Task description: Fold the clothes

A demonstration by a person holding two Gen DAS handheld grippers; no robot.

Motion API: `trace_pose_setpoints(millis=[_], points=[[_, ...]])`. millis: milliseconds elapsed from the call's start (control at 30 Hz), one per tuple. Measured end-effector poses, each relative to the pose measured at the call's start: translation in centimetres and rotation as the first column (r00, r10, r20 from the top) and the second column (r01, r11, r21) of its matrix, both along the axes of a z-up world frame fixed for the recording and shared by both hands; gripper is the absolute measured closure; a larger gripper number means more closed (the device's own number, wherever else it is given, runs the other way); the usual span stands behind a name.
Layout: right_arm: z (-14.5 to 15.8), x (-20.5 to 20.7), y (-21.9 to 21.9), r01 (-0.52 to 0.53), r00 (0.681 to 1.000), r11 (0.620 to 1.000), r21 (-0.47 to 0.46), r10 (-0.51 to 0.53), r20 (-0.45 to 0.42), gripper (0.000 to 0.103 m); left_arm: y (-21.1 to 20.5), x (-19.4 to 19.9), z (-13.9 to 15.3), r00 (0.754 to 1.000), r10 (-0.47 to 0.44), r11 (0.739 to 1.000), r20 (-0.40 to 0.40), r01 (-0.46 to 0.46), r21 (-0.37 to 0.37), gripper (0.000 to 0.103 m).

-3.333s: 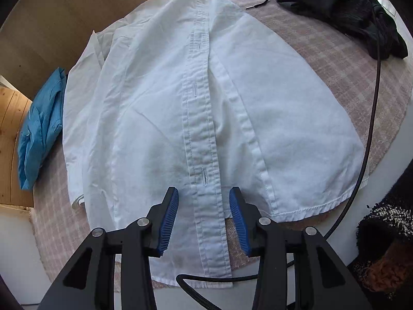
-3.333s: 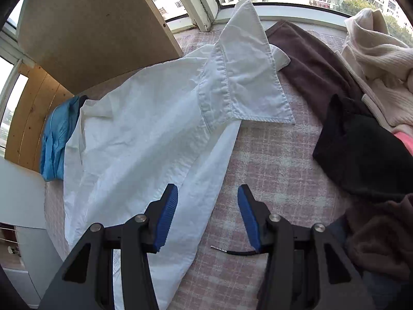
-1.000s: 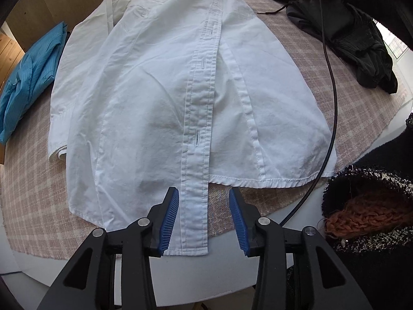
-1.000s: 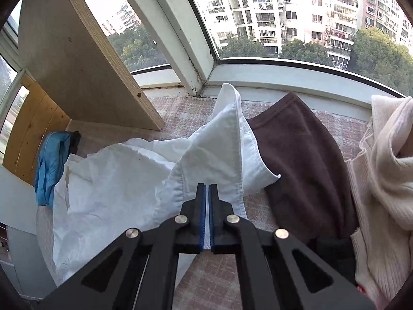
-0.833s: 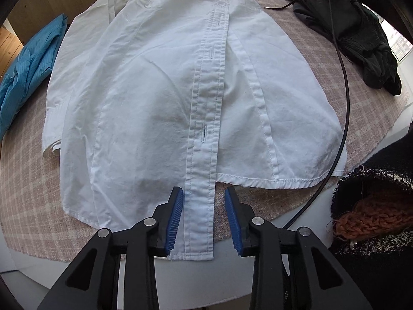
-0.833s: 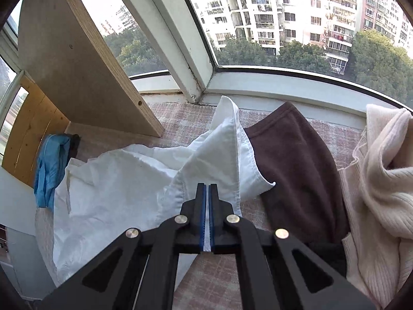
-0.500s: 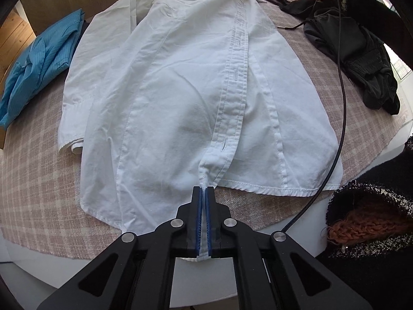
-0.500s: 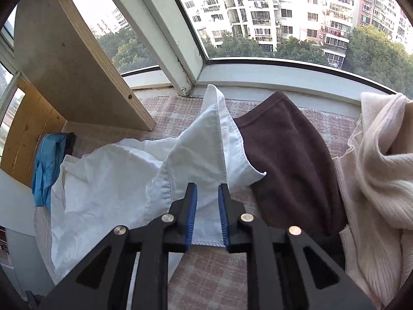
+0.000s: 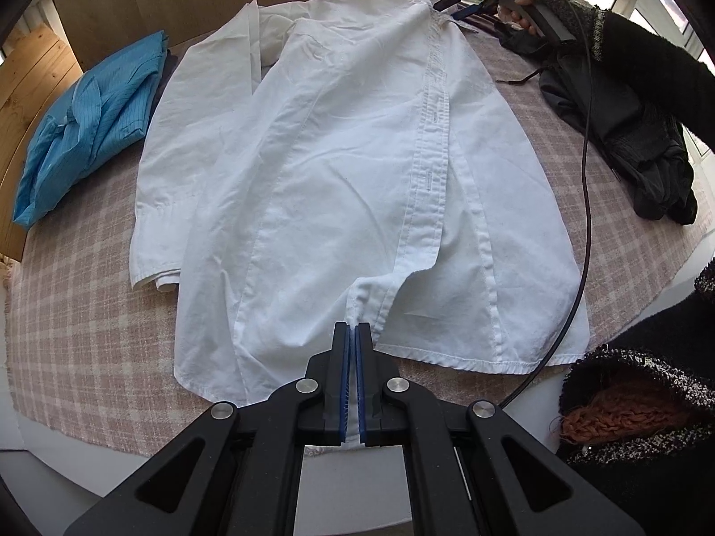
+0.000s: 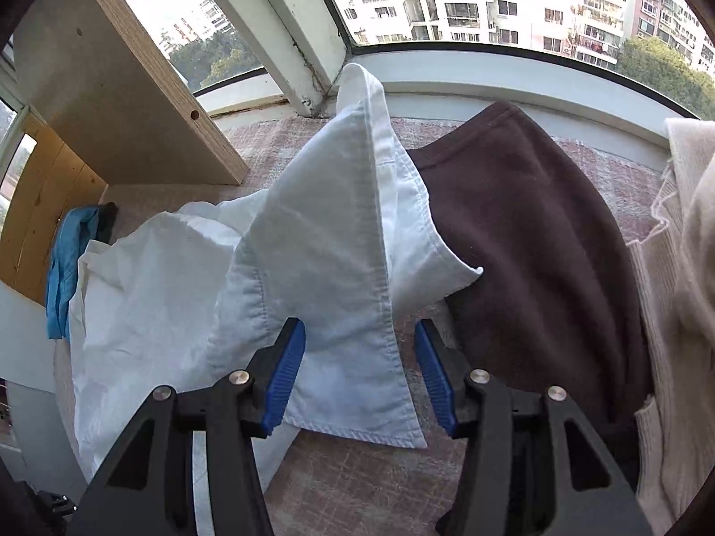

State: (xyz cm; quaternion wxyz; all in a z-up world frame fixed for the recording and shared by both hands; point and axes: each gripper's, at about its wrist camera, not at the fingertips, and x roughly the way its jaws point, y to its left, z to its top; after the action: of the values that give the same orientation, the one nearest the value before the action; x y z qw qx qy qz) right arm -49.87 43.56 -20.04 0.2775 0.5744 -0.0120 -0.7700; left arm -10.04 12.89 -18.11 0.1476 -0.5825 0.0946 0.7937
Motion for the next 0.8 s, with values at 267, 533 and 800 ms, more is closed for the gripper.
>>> trace_pose_setpoints(millis=[267, 533, 800], points=[[0.8, 1.4, -0.5, -0.091, 0.996, 0.995, 0.04, 0.09, 0.018, 0.1, -0.5, 0.0, 0.5, 1.0, -0.004, 1.0, -0.011, 0.004, 0.007, 0.101], [0.6, 1.7, 0.7, -0.044, 0.994, 0.992, 0.116, 0.031, 0.109, 0.061, -0.5, 0.6, 1.1, 0.999, -0.03, 0.999, -0.014, 0.03, 0.016, 0.101], [0.1, 3.3, -1.5, -0.065, 0.998, 0.974, 0.217, 0.06, 0.029, 0.061, -0.4, 0.8, 0.8, 1.0, -0.027, 0.999, -0.003, 0.027, 0.019, 0.101]])
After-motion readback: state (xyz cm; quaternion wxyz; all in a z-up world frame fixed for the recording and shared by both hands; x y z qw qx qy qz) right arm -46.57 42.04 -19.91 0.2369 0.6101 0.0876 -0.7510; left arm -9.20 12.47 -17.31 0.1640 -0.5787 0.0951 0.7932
